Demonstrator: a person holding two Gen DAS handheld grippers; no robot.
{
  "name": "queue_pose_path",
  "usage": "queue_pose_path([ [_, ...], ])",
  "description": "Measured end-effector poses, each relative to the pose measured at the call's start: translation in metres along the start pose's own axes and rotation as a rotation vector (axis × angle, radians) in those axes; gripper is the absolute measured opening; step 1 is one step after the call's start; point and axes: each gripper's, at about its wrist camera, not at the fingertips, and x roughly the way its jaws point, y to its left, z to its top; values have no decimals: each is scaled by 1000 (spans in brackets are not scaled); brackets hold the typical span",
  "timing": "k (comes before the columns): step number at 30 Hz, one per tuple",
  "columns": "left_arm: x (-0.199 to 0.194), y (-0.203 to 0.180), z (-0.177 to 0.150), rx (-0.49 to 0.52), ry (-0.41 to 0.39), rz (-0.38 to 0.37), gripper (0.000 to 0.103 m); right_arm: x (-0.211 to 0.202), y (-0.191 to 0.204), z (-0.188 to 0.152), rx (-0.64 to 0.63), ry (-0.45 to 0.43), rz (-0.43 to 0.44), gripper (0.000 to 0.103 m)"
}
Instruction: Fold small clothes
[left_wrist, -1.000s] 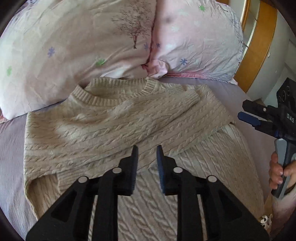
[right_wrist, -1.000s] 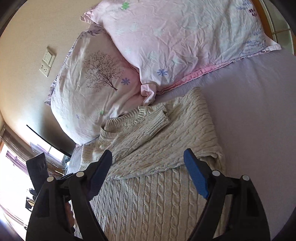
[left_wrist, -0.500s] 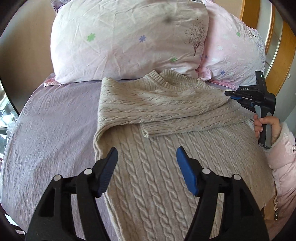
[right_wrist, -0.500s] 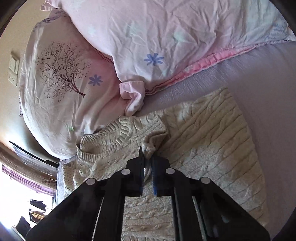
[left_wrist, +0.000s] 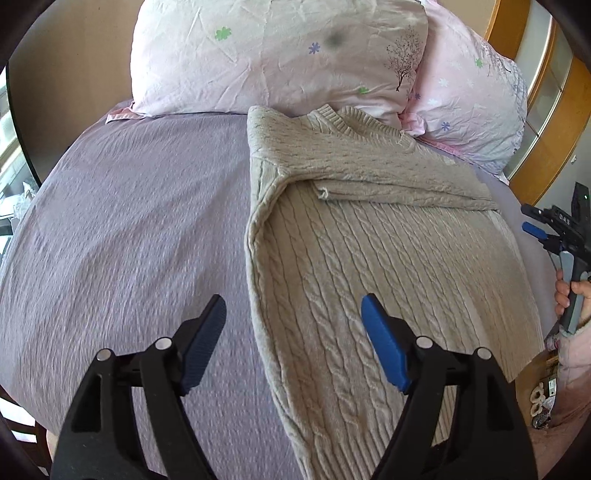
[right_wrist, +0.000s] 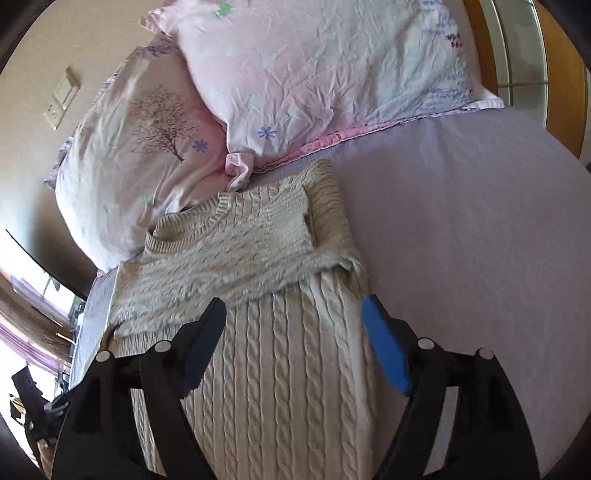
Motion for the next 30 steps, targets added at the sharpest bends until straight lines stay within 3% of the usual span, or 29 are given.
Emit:
queue_pose_path([
  [6, 3, -1, -40, -30, 55, -49, 75, -30, -34, -63, 34, 131, 53, 55],
  [12, -13, -19, -74, -4, 8, -79, 73, -49, -33, -116, 4, 186, 153, 45],
  [15, -20, -30, -89, 17, -8, -51, 58, -55, -28, -137, -3, 224, 238, 19],
  [16, -22, -32, -91, 19, -8, -42, 45, -54, -28, -144, -7, 249, 269, 8],
  [17, -22, -33, -93, 15, -1, -49, 20, -54, -27, -149, -11, 262, 288, 8],
  [18, -22, -31, -92, -6, 18, -88, 9, -58, -25, -150, -19, 242, 304, 8],
  [22, -23, -27, -70, -55, 10, -203, 9, -84, -14, -116, -2, 72, 457, 8],
  [25, -27, -17, -20, -110, -53, -269, 9, -88, -2, -69, 7, -42, 501, 8],
  [30, 1, 1, 96, -194, -165, -180, 9, -30, 11, 28, 93, -153, 494, 8],
])
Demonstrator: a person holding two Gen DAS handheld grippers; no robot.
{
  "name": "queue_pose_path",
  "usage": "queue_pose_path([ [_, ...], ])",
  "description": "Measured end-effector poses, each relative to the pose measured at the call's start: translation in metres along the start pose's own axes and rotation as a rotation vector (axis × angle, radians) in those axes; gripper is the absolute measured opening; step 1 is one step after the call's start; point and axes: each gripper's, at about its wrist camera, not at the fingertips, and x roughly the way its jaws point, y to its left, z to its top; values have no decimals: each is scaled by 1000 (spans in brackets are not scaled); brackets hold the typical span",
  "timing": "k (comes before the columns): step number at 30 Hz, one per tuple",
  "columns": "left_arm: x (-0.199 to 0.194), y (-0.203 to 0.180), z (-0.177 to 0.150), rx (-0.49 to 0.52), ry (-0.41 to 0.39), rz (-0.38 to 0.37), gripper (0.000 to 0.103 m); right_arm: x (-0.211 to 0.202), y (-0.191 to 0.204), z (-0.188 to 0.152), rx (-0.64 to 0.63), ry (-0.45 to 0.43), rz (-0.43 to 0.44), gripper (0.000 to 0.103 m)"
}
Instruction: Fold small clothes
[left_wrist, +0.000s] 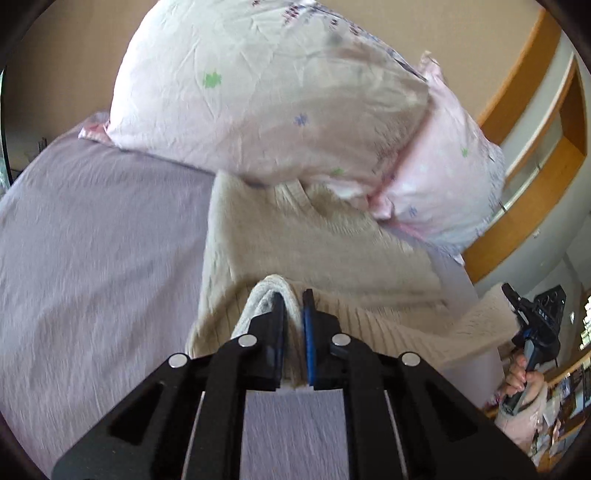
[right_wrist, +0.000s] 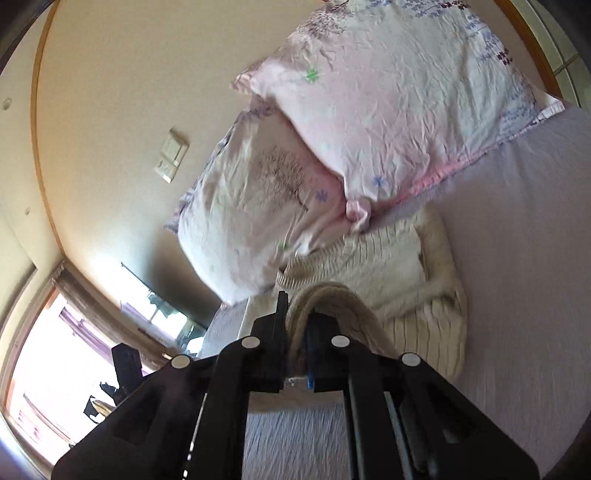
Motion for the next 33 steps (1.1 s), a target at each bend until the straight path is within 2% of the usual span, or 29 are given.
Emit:
queue_pose_path([
  [2, 36, 5, 42, -33, -9, 54, 9, 39, -16, 29, 45, -22, -42, 8],
  [5, 99, 19, 84, -50, 34, 166, 9, 104, -44, 65, 58, -46, -200, 8],
  [6, 119, 25, 91, -52, 65, 198, 9, 128, -57, 72, 70, -25, -282, 8],
  [8, 156, 36, 98, -68, 139, 253, 9, 160, -82, 73, 119, 31, -393, 8],
  [9, 164, 40, 100, -85, 160, 241, 10, 170, -93, 72, 149, 50, -430, 9],
  [12, 151, 40, 106, -85, 115, 145, 14, 171, -96, 73, 157, 28, -429, 15],
  [13, 139, 39, 107, -77, 89, 103, 19, 168, -91, 74, 138, 18, -429, 24],
  [14, 126, 39, 106, -63, 56, 93, 41, 163, -86, 76, 116, 2, -420, 41],
  [15, 112, 39, 104, -45, 13, 127, 59, 158, -80, 77, 104, -14, -394, 53],
  [16, 100, 40, 102, -32, -30, 161, 82, 153, -75, 78, 102, -37, -390, 89],
  [17, 87, 43, 98, -20, -63, 163, 84, 145, -69, 78, 94, -88, -420, 102],
  [18, 79, 47, 93, -20, -60, 154, 84, 133, -61, 77, 71, -164, -426, 102],
  [20, 69, 59, 83, -50, -36, 141, 84, 121, -51, 76, 18, -200, -383, 102],
  [22, 72, 69, 72, -92, 31, 112, 84, 124, -46, 72, 1, -130, -327, 102],
  [23, 77, 72, 65, -111, 74, 99, 81, 132, -41, 65, -17, -55, -282, 102],
  [27, 106, 76, 46, -154, 174, 31, 78, 159, -24, 24, -94, 147, -252, 102],
  [29, 118, 70, 39, -144, 199, 33, 79, 164, -23, 11, -105, 195, -267, 102],
  [30, 118, 64, 37, -119, 177, 46, 79, 167, -19, 9, -108, 201, -271, 102],
  [31, 121, 62, 37, -115, 190, 41, 79, 166, -17, 8, -109, 201, -272, 102],
  [32, 122, 59, 38, -116, 179, 39, 69, 163, -14, 7, -106, 198, -269, 102],
  [33, 129, 59, 38, -147, 202, -10, 60, 159, -14, 8, -95, 192, -260, 102],
])
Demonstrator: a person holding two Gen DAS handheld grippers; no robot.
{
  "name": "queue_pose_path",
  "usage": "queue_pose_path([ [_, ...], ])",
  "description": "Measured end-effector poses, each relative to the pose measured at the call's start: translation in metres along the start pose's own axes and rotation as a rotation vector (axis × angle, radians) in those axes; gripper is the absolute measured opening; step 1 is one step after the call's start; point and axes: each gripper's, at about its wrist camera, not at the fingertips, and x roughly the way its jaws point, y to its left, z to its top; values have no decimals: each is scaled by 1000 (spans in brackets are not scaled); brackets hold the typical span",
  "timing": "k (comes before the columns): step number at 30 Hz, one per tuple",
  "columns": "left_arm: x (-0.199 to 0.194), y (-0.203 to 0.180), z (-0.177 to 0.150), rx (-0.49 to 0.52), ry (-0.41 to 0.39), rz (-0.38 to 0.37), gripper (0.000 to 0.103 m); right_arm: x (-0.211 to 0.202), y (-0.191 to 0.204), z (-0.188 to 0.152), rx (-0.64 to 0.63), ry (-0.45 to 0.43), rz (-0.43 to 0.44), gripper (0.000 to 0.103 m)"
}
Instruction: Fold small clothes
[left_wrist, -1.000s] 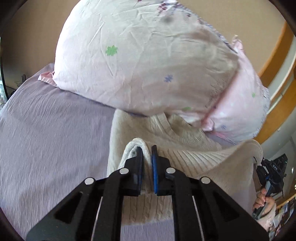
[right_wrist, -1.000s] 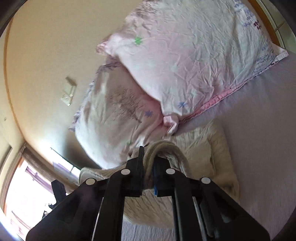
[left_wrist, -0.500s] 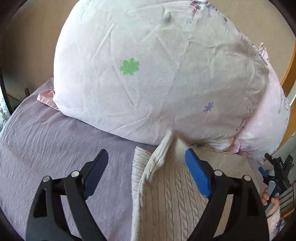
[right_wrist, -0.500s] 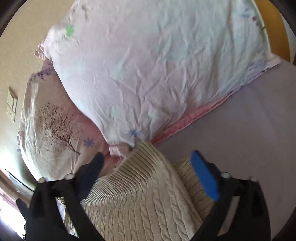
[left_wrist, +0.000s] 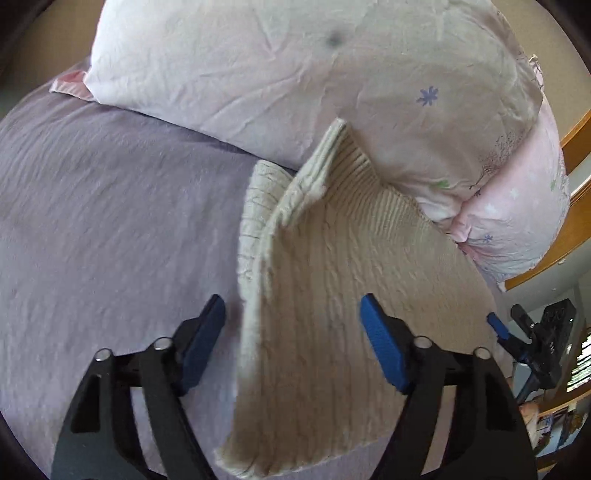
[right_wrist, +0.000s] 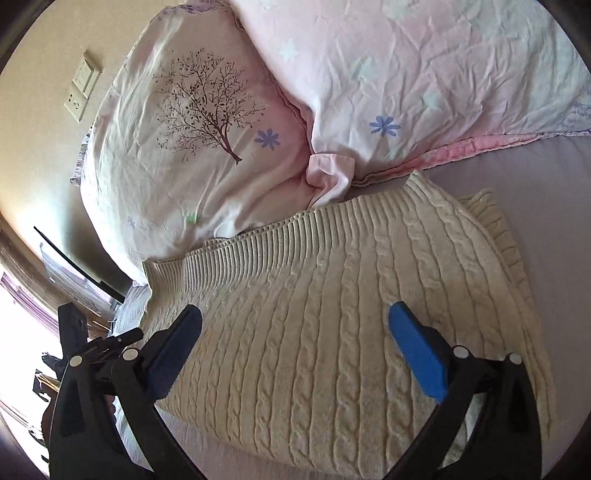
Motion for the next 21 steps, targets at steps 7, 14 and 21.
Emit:
queue_pose_path([
  [7, -9, -17, 13, -104, -27, -50, 14, -41, -17, -9, 53, -30, 52, 102],
  [14, -21, -190, 23, 122, -48, -140, 13, -111, -57, -14, 128, -172, 59, 102],
  [21, 115, -359, -42, 307, 235, -340, 17, -139, -106, -28, 249, -190, 9, 102],
])
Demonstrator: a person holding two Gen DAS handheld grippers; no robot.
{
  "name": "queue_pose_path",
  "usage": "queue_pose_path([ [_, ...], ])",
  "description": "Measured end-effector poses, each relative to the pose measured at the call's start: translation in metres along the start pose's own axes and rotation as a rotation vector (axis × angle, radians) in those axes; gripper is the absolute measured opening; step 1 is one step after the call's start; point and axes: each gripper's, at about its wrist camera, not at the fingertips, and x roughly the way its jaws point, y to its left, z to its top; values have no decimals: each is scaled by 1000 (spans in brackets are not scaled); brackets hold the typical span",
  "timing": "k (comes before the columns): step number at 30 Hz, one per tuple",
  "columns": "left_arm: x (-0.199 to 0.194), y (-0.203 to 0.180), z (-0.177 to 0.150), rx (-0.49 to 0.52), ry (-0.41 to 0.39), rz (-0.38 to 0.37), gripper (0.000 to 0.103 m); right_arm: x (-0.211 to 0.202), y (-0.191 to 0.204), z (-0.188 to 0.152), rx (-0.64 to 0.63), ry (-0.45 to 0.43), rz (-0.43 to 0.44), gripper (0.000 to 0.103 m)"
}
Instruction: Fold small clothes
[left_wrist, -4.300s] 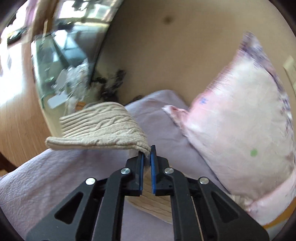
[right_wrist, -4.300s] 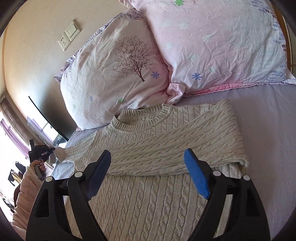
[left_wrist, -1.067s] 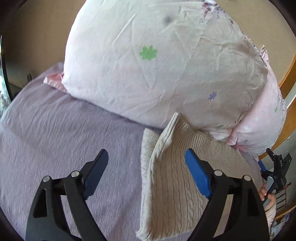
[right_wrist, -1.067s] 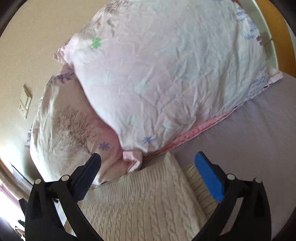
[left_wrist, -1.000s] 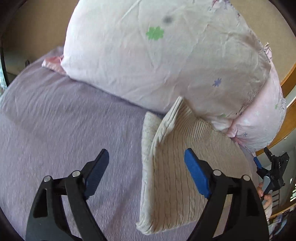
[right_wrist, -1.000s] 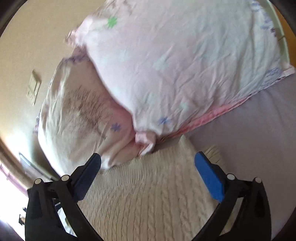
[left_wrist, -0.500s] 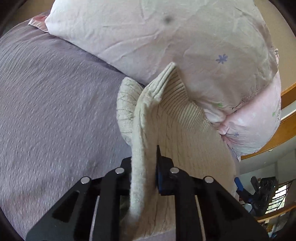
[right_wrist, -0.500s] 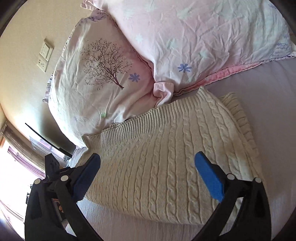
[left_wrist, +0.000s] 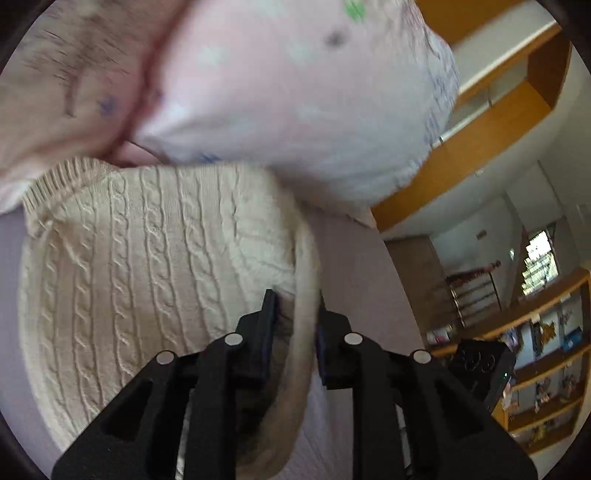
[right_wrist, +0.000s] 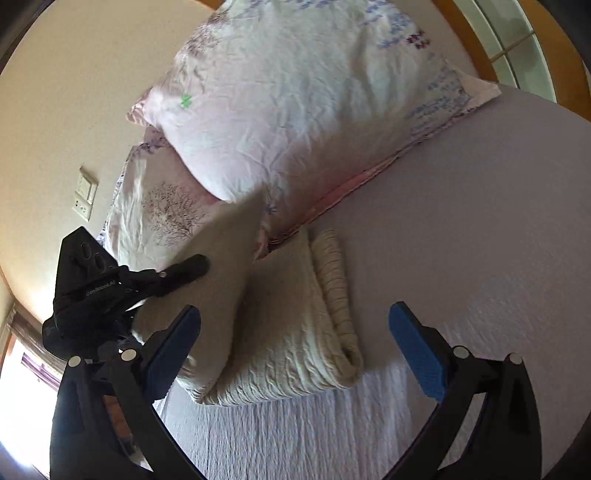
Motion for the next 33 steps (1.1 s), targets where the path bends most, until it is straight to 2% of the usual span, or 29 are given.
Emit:
queue_pose_path([
  [1, 6, -4, -2, -5, 17, -61, 17, -3, -5, 1, 10, 4, -10, 102],
  [3, -10, -7, -4, 17, -21, -96, 20, -12, -10, 4, -5, 0, -29, 102],
  [4, -28, -4, -5, 44, -67, -94, 30, -14, -9, 7, -21, -3, -37, 102],
  [5, -46, 1, -7, 62, -109, -66, 42, -15, -7, 9, -33, -4, -36, 102],
  [7, -77, 16, -12, 88, -177, 40, 45, -8, 3, 14, -60, 20, -19, 102],
  [9, -97, 35, -16, 102, -205, 157, 48, 8, 22, 15, -119, 60, -12, 102],
  [11, -111, 60, -23, 82, -209, 263, 50, 30, 38, 14, -203, 117, -63, 100],
  [12, -112, 71, -23, 65, -197, 292, 51, 47, 42, 16, -225, 150, -107, 99],
  [14, -117, 96, -22, 14, -162, 321, 52, 77, 37, 23, -187, 223, -141, 98],
  [17, -107, 130, -26, -55, -103, 279, 56, 108, 21, 30, -114, 316, -146, 91],
  [21, -83, 146, -35, -62, -32, 243, 58, 115, 8, 32, -106, 335, -161, 91],
  [23, -76, 148, -36, -53, -31, 238, 64, 115, 3, 32, -107, 338, -156, 90],
  [27, -70, 157, -42, -94, -43, 180, 70, 110, 1, 31, -114, 330, -116, 91],
  [28, -66, 161, -43, -110, -45, 163, 72, 110, 2, 29, -125, 336, -101, 88],
  [29, -63, 163, -45, -123, -49, 148, 75, 111, 4, 26, -134, 354, -74, 80],
  [30, -59, 165, -47, -135, -52, 126, 75, 113, 5, 23, -140, 370, -56, 80],
  [32, -55, 162, -47, -120, -84, 120, 77, 112, 9, 17, -168, 371, -61, 65],
  [33, -51, 159, -47, -115, -78, 111, 73, 112, 9, 15, -164, 367, -59, 56],
])
